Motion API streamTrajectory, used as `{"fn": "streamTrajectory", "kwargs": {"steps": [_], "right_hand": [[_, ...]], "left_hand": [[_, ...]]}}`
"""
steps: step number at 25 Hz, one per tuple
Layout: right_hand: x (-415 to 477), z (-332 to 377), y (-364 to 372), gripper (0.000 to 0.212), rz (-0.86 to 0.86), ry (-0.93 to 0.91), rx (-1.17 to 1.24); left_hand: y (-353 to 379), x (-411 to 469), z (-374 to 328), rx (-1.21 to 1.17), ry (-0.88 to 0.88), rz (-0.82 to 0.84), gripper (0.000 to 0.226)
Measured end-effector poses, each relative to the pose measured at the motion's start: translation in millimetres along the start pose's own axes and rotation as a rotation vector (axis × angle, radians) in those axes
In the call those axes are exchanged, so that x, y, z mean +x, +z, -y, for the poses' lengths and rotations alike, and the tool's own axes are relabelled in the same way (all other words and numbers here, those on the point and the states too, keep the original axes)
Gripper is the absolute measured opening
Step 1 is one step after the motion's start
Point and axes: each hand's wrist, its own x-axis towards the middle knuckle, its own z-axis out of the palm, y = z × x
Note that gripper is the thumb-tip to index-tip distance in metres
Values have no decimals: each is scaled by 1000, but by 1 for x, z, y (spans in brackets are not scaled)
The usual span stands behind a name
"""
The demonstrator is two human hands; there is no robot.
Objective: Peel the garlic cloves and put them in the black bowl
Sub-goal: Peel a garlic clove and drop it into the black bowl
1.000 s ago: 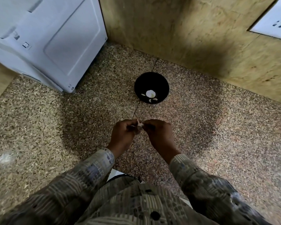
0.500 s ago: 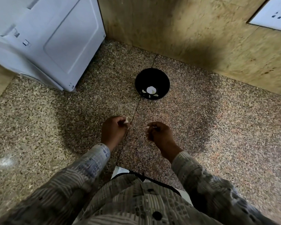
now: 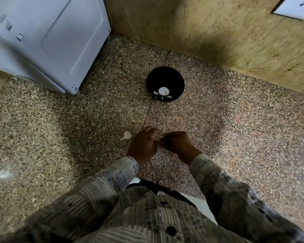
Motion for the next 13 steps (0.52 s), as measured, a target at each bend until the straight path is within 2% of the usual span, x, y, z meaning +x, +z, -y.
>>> {"fn": "streamTrajectory", "kwargs": {"steps": [4, 8, 10, 13], "right_hand": [[10, -7, -2, 11, -120, -104, -122], [15, -16, 5, 16, -279, -221, -420], [14, -19, 6, 14, -287, -305, -494], [17, -12, 0, 7, -238, -244, -473]], "left_hand": [[11, 18, 0, -51, -32, 20, 24], [11, 22, 4, -78, -12, -14, 23], [13, 24, 7, -80, -4, 3, 21], [15, 26, 9, -69, 10, 19, 21]]}}
